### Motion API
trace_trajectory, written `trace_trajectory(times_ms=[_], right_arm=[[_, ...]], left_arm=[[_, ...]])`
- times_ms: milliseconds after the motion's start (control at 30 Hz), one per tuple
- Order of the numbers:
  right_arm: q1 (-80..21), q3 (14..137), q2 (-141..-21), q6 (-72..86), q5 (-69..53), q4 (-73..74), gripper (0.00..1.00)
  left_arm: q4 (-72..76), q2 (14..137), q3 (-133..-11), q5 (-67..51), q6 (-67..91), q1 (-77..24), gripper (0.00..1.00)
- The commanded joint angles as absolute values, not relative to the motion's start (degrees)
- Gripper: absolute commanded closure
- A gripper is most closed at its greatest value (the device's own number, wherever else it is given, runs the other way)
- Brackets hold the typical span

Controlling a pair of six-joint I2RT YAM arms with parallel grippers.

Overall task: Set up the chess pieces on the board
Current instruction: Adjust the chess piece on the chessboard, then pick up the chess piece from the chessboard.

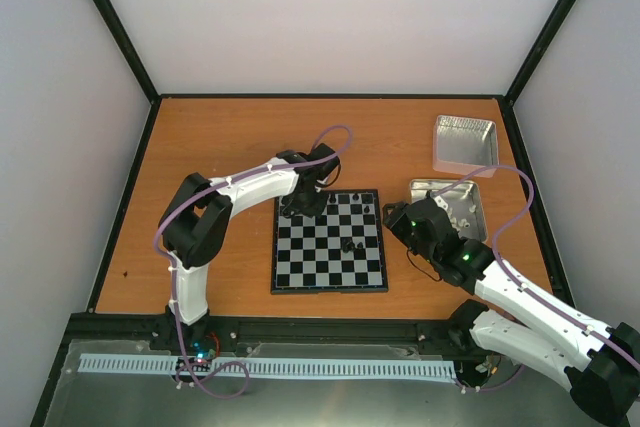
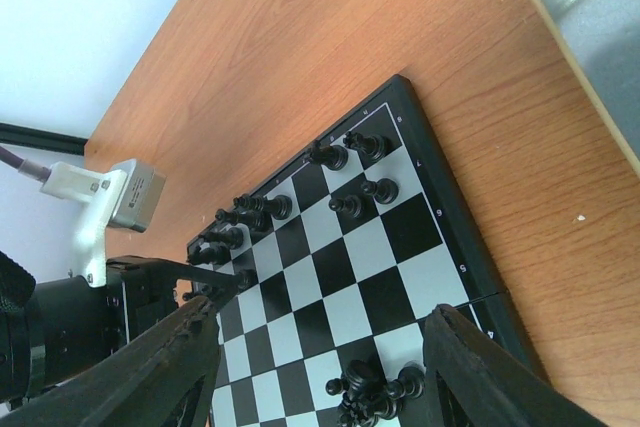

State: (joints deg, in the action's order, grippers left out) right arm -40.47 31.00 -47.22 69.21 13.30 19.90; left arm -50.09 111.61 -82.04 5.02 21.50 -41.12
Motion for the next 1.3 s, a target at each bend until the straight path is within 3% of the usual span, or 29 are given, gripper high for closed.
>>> trace_trajectory(times_ms=[0, 367, 500, 667, 833, 1267], right_arm=[[-39.90, 30.50, -47.27, 68.31, 14.55, 19.27, 0.44], [-39.90, 30.46, -47.62, 65.44, 13.10, 20.82, 0.44], [-39.90, 31.32, -50.12, 57.47, 9.54, 20.72, 0.44], [-40.07, 36.43, -57.56, 42.69, 2.18, 26.50, 0.51], [-43.02, 40.20, -64.40, 34.94, 1.79, 32.43, 0.54], [-46.65, 50.24, -81.92, 35.03, 2.59, 37.24, 0.71]], left_arm=[[-49.22, 112.24, -83.41, 7.17, 21.19, -40.69, 0.89], [-48.79, 108.43, -83.53, 3.27, 20.39, -40.69, 0.73], [-48.92, 105.10, -83.27, 2.94, 20.52, -40.69, 0.68], [-44.29, 95.67, -78.24, 3.15, 20.56, -40.69, 0.55], [-36.52, 86.49, -70.80, 7.13, 21.47, -40.64, 0.50], [-25.04, 65.78, -52.44, 17.06, 23.58, -40.69, 0.40]])
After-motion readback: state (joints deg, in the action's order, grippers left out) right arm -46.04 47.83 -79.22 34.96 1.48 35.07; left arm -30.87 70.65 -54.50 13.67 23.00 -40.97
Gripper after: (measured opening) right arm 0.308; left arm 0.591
